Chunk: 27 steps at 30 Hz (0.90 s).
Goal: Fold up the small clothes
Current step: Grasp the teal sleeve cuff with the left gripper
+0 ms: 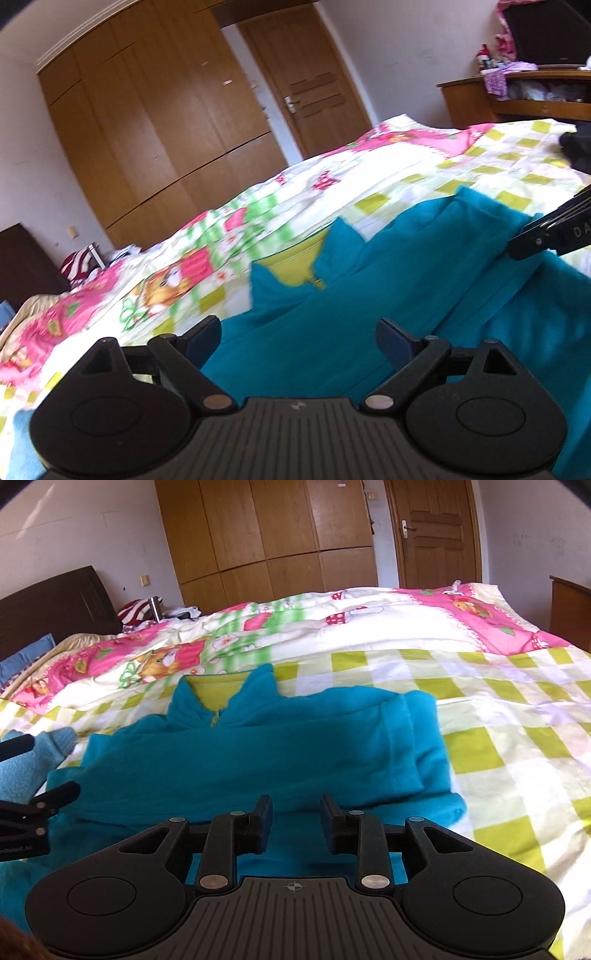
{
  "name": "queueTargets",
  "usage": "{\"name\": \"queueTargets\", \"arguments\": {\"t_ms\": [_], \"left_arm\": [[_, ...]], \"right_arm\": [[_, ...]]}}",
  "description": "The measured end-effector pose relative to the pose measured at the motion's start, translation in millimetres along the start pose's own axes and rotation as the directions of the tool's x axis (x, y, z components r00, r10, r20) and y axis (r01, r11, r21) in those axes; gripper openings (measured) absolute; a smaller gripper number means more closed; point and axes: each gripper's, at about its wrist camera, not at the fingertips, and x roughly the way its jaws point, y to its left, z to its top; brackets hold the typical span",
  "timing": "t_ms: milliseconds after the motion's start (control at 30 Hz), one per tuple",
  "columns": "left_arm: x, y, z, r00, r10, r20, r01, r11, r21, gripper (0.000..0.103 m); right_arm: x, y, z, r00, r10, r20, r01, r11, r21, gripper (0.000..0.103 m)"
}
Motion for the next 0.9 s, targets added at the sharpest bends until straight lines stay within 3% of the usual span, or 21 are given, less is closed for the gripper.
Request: {"name": "queueTargets", "arguments": {"t_ms": [133,233,400,467,500,567,600,633,767,833,900], "left_arm": [[25,-47,32,0.993,-0.12,0.01,0.119,0.99,0.071,0.103],[44,-85,49,0.985,-0.169,0.021,0.164,0.974,0.154,0.103],[67,-143,56,0.982,-0.191,-0.003,0.183,0.934,0.307,0.099],[73,-156,55,0.987,-0.163,0.0,0.152,0.921,0.359,0.099],[76,-159,56,0.989,-0.151,0.001,0.141,0.922,0.362,0.093],[86,-156,64,0.987,-0.153,-0.039,0.158,0.937,0.311,0.072],[92,-154,68,0.983,-0.169,-0.067,0.181,0.945,0.274,0.049],[97,-150,70,0.978,-0.184,-0.094,0.201,0.951,0.234,0.034],[106,-137,76,0.976,-0.196,-0.099,0.206,0.972,0.115,0.026],[102,-113,82,0.974,-0.215,-0.078,0.215,0.977,-0.005,0.025],[94,-75,87,0.971,-0.233,-0.058,0.223,0.964,-0.143,0.024]], "right_arm": [[-14,-20,-14,0.998,-0.034,0.048,0.032,0.998,0.054,0.029],[-23,-40,-24,0.995,-0.059,0.079,0.05,0.993,0.11,0.029],[-40,-67,-35,0.991,-0.089,0.099,0.074,0.986,0.147,0.029],[-44,-77,-38,0.993,-0.078,0.093,0.061,0.983,0.176,0.029],[-46,-83,-40,0.993,-0.071,0.091,0.053,0.98,0.193,0.029],[-49,-88,-43,0.994,-0.06,0.095,0.039,0.977,0.211,0.029],[-49,-90,-44,0.993,-0.057,0.099,0.035,0.976,0.214,0.029],[-49,-91,-45,0.993,-0.056,0.103,0.033,0.976,0.217,0.029],[-51,-91,-47,0.993,-0.047,0.112,0.02,0.973,0.228,0.029],[-54,-91,-46,0.991,-0.049,0.122,0.021,0.975,0.223,0.029],[-57,-91,-43,0.99,-0.052,0.135,0.024,0.979,0.203,0.029]]}}
